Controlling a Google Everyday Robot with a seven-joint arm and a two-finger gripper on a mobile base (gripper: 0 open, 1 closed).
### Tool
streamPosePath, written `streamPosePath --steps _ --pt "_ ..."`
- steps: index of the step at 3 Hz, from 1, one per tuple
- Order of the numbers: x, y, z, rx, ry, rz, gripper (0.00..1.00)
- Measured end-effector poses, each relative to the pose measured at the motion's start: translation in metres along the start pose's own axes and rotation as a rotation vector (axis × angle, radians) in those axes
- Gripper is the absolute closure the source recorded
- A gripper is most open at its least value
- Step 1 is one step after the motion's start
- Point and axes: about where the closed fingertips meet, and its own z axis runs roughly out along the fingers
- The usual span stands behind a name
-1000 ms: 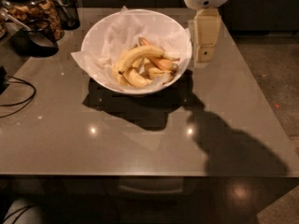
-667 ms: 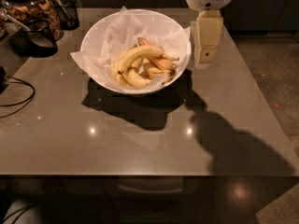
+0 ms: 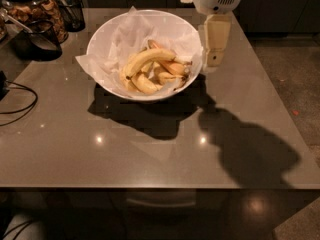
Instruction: Pick banana from white bowl
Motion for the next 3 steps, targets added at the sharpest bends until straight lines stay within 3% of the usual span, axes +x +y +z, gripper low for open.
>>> streamPosePath --steps 3 --pt "-0.013 -0.026 0.027 -0.043 -0.03 -0.058 0.0"
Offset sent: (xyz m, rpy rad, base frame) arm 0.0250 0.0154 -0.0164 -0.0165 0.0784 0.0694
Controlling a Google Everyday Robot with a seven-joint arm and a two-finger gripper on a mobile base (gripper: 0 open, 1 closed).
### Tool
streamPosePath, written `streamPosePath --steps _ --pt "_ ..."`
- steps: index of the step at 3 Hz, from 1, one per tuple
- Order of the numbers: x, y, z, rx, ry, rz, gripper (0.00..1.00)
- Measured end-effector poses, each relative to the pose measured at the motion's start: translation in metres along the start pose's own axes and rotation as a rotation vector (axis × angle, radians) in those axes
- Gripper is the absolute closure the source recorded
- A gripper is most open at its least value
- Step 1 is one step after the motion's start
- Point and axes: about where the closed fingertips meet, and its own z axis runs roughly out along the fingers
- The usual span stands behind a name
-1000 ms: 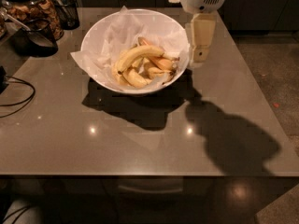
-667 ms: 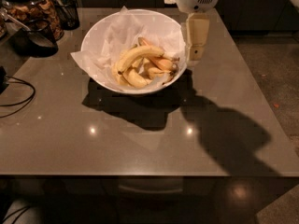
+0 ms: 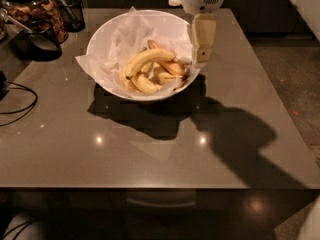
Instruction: Pick banana from white bowl
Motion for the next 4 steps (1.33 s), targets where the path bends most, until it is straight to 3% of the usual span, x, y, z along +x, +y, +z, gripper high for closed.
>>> streamPosePath --steps 2,3,4 --pt "-0.014 -0.014 0.013 -0.021 -0.012 -0.056 0.0" --pt "-0.023 -0.023 0.016 -0.025 -0.025 -0.084 0.11" --pt "-0.028 -0.03 0.019 -0.024 -0.032 -0.1 0.13"
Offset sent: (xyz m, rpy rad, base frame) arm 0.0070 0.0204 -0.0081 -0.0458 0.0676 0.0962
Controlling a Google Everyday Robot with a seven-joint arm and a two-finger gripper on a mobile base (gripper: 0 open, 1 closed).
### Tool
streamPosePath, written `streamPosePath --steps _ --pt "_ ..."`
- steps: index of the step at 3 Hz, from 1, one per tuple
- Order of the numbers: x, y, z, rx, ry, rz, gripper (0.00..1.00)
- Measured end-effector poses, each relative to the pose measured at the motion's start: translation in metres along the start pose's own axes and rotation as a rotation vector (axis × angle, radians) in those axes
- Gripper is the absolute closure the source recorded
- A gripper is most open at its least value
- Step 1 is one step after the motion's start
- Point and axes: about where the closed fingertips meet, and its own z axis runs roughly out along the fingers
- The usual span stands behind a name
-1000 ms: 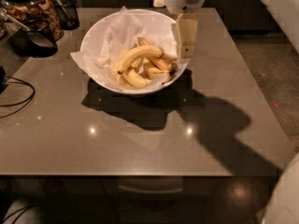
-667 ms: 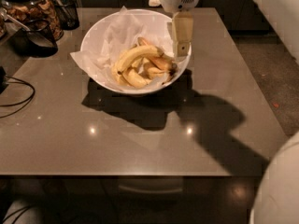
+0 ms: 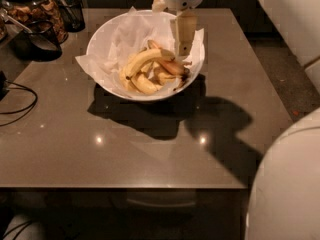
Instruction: Pick banana from white bowl
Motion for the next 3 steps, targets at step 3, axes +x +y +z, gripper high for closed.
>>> streamPosePath --steps 3 --pt "-0.018 -0.007 0.027 -0.054 -0.018 -0.051 0.33"
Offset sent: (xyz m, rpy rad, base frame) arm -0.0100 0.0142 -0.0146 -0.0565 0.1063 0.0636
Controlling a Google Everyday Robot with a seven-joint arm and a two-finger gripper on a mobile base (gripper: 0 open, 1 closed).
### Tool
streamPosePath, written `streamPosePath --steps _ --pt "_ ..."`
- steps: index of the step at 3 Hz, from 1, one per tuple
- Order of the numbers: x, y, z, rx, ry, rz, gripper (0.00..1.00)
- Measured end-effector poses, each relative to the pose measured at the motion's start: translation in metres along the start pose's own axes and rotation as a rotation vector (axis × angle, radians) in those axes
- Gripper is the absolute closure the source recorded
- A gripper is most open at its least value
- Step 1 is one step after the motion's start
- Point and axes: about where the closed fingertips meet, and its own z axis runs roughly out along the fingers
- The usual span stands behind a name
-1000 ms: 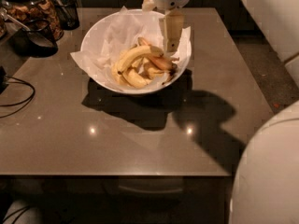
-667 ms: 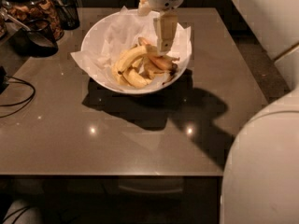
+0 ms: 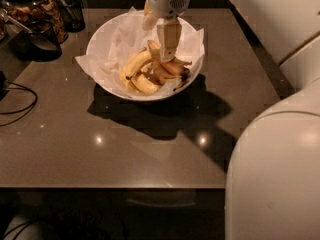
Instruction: Pick banana from white bowl
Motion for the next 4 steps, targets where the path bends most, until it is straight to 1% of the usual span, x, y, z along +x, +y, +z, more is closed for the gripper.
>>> streamPosePath --steps 2,3,4 --pt "-0.005 0.004 0.022 -0.05 -0.003 -0.017 0.41" --pt "-0.006 0.004 0.027 -0.061 0.0 -0.024 0.44" --pt "-0.008 0.003 0.029 -0.068 0.004 -0.033 0.44"
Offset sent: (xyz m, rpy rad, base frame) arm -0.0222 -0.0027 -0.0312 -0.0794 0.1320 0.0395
